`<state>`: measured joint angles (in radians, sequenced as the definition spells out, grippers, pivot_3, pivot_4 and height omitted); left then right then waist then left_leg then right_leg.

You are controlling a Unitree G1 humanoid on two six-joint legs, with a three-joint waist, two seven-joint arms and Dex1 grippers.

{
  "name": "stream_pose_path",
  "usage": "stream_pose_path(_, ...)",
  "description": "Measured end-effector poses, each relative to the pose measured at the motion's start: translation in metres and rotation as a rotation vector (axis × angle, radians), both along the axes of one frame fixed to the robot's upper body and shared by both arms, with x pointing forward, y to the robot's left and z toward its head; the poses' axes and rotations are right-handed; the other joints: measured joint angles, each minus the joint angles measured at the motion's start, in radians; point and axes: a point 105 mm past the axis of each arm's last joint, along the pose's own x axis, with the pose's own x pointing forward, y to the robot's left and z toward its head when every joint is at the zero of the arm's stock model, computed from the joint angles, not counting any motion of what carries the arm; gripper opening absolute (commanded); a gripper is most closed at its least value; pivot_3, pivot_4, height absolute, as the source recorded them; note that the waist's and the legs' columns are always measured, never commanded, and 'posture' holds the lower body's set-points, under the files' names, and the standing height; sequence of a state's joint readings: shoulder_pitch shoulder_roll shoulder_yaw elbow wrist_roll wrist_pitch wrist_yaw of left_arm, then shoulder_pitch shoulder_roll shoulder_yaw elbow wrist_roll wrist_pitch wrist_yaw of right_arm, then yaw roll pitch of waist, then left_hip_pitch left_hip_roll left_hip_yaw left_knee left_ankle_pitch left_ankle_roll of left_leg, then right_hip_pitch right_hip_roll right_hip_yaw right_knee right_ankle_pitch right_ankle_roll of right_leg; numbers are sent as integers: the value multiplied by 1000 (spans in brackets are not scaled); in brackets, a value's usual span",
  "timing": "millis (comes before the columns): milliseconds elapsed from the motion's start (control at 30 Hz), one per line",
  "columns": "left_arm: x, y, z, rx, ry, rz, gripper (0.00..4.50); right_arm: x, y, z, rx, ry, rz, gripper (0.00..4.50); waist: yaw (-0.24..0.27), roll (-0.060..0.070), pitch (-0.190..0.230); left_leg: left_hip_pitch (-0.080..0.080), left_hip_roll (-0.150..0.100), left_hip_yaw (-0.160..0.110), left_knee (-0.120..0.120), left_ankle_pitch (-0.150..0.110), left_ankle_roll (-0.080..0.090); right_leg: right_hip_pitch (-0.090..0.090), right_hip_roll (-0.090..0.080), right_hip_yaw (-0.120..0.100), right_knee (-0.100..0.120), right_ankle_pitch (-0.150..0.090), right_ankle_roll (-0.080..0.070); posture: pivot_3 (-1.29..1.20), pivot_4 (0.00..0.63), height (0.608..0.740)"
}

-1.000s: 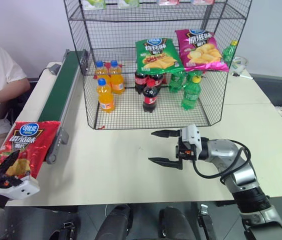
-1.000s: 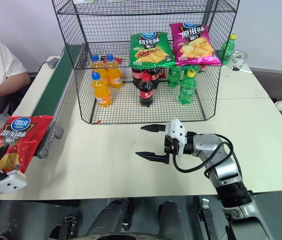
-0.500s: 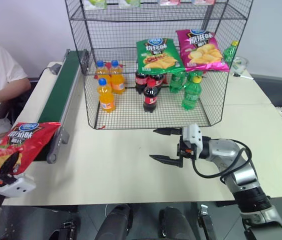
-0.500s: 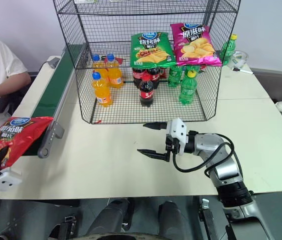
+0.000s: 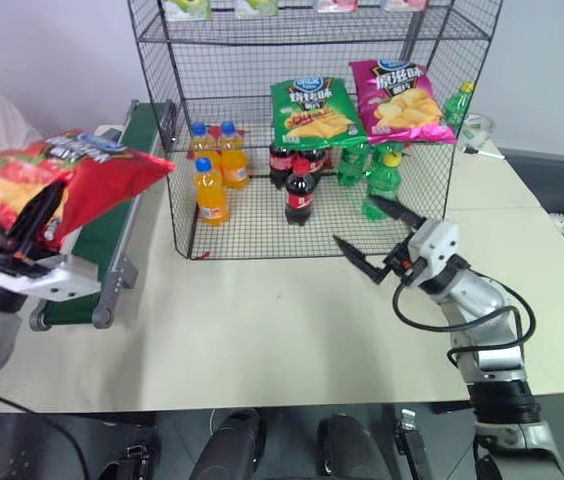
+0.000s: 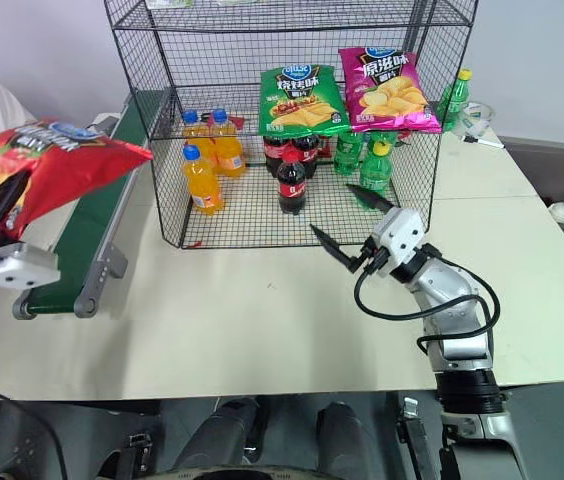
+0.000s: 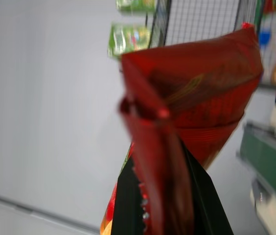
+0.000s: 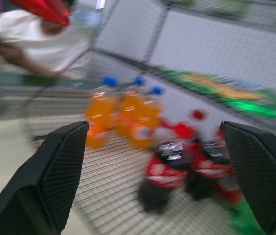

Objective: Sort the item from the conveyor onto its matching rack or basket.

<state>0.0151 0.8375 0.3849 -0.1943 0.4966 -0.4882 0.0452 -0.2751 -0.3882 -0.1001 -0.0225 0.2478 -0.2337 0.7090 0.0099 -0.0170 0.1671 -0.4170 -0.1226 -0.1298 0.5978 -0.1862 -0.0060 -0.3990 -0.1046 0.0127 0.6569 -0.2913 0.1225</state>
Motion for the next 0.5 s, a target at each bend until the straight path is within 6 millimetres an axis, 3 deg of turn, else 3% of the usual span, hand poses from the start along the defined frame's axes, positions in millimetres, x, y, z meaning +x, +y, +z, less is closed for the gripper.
stream_pose_path(167, 25, -52, 17, -96, -53, -165, 25, 1, -2, 1, 57, -19, -73, 4500, -1, 0, 0, 2, 0, 0, 0, 2, -1, 4, 0, 1, 5, 1, 0, 0, 150, 740)
stream_pose_path(300, 51, -74, 15, -206, -38, -206, 25, 0, 3, -4, 54, -6, -78, 4500, -7, 0, 0, 2, 0, 0, 0, 2, -2, 3, 2, 2, 6, 1, 0, 0, 150, 740)
stream_pose_path(500, 110, -99, 15, -351, -55, -156, 25, 2, 8, 0, 57, -19, -78, 4500, 0, -1, 0, 2, 0, 0, 0, 3, -3, 4, 2, 2, 6, 1, 1, 0, 150, 740)
